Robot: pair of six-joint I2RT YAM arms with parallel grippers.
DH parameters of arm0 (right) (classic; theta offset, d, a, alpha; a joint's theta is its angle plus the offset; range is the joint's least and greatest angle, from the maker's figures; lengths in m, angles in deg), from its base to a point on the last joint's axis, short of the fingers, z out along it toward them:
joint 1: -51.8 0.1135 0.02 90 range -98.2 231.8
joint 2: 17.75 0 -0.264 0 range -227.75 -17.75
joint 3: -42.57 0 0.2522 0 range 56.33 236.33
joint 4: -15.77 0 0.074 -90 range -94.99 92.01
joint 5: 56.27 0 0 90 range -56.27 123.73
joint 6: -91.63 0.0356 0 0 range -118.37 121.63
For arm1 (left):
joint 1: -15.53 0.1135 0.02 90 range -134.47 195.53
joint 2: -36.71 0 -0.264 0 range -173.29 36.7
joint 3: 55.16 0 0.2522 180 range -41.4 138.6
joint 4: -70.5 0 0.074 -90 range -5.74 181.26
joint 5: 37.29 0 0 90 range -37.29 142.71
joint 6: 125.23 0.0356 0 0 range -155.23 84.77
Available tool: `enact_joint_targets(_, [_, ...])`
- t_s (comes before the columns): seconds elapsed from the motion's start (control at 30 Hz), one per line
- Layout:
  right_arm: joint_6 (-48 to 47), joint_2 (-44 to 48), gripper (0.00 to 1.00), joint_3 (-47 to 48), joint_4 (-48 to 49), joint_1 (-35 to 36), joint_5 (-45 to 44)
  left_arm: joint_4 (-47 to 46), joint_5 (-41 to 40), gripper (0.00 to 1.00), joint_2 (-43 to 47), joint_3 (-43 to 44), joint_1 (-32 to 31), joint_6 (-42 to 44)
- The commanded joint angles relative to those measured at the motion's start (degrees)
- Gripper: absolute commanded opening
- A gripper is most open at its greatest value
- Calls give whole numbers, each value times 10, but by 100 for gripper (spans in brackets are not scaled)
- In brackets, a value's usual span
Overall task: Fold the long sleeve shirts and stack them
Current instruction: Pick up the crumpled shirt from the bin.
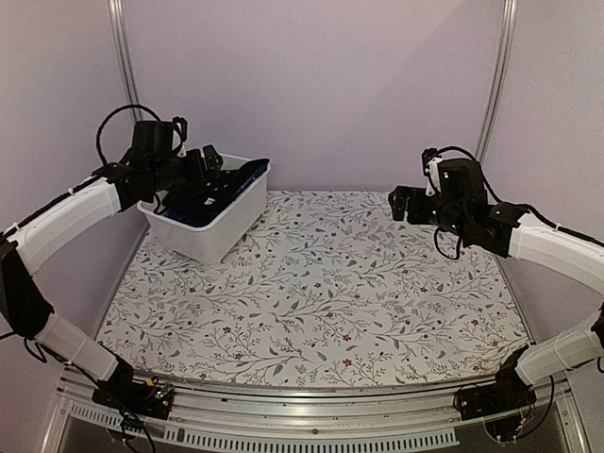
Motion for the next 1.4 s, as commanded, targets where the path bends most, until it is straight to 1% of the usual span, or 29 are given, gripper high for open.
enact_joint_targets(0.0, [-4, 22, 99, -19, 29, -3, 22, 71, -8, 100, -71, 80, 64, 7])
enact_joint_targets(0.1, [-4, 27, 99, -25, 35, -3, 32, 90, 2, 100, -122, 130, 106, 8])
enact_joint_targets(0.17, [-5, 29, 99, -26, 33, -3, 34, 97, 38, 100, -161, 164, 128, 15])
enact_joint_targets(0.23, [-5, 32, 99, -28, 31, -3, 35, 108, 72, 100, -202, 203, 135, 25])
enact_joint_targets(0.3, [-4, 38, 99, -31, 29, -3, 34, 123, 84, 100, -251, 237, 137, 32])
enact_joint_targets(0.37, [-2, 44, 99, -34, 24, -3, 32, 145, 67, 100, -293, 277, 141, 27])
enact_joint_targets(0.47, [4, 51, 99, -39, 17, -3, 29, 167, 31, 100, -349, 313, 145, 26])
enact_joint_targets(0.53, [6, 54, 99, -41, 11, -4, 29, 172, 27, 97, -378, 325, 145, 26])
enact_joint_targets(0.6, [9, 56, 99, -43, 7, -4, 28, 170, 31, 93, -402, 330, 145, 26])
enact_joint_targets(0.63, [10, 58, 99, -45, 6, -4, 29, 170, 34, 90, -415, 334, 146, 26])
enact_joint_targets(0.7, [13, 59, 99, -48, 6, -4, 30, 172, 46, 77, -438, 343, 145, 27])
enact_joint_targets(0.8, [16, 57, 99, -48, 3, -3, 31, 173, 57, 45, -458, 356, 145, 26])
enact_joint_targets(0.87, [18, 54, 99, -48, 2, -4, 32, 173, 58, 18, -459, 370, 145, 27])
enact_joint_targets(0.9, [19, 54, 99, -47, 2, -4, 32, 174, 55, 7, -456, 384, 144, 28])
enact_joint_targets(0.93, [19, 52, 99, -47, 2, -4, 33, 173, 50, 0, -451, 395, 144, 31])
enact_joint_targets(1.1, [18, 46, 99, -42, 1, -3, 36, 158, 32, 0, -405, 461, 138, 60])
enact_joint_targets(1.23, [14, 43, 99, -37, 2, -3, 33, 77, 35, 0, -324, 461, 122, 89])
enact_joint_targets(1.37, [7, 38, 99, -28, 2, -4, 30, 6, 65, 0, -261, 470, 81, 124])
